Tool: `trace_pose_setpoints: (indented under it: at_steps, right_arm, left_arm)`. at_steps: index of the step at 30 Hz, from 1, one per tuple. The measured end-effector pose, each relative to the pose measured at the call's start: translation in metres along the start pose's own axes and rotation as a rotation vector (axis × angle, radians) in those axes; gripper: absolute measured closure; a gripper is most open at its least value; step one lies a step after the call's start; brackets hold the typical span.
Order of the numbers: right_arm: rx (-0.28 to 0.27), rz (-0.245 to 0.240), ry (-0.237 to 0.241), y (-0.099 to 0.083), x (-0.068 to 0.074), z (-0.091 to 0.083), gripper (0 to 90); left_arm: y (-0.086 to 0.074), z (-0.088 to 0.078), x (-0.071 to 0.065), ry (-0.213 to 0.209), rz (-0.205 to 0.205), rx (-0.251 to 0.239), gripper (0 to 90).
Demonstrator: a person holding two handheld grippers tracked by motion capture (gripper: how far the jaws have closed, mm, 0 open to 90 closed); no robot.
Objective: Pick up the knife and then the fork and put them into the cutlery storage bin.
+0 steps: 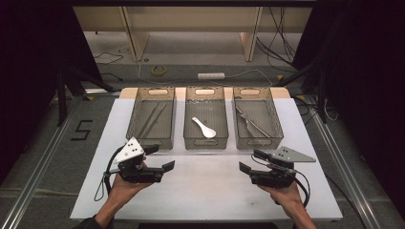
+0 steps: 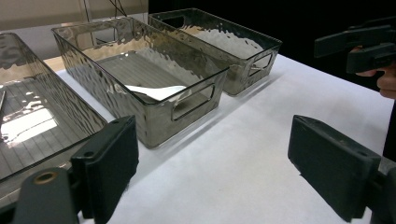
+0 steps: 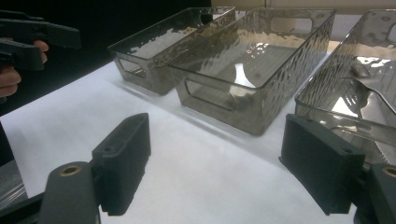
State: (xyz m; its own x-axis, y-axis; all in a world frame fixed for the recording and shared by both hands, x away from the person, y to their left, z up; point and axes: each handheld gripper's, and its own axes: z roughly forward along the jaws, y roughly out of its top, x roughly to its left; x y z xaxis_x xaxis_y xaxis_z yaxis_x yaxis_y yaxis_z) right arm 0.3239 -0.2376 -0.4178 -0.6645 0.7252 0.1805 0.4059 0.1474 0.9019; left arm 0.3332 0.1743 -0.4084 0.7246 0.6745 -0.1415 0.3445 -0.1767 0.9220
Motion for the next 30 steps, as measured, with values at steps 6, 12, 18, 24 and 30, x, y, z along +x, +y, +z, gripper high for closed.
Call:
trace_pose_setpoints:
  at_steps: [6,12,18,24,30]
  right_arm:
    - [0.030,-0.026,-0.032,-0.009,0.001,-0.003,24.0]
    - [0.030,-0.016,-0.034,-0.014,0.000,-0.006,22.7]
    - [0.028,-0.023,-0.032,-0.015,0.002,-0.008,22.1]
    - [0.021,-0.018,-0.051,-0.014,0.000,-0.009,21.4]
    - [0.023,-0.020,-0.055,-0.014,0.000,-0.009,20.6]
  left_arm:
    - [0.000,0.000,0.000,-0.006,-0.005,0.004,16.0]
    - [0.000,0.000,0.000,-0.008,-0.009,0.005,15.9]
    - [0.000,0.001,0.000,-0.011,-0.009,0.006,16.0]
    - [0.000,0.001,0.000,-0.011,-0.010,0.005,16.0]
    - [0.000,0.001,0.000,-0.011,-0.008,0.006,15.9]
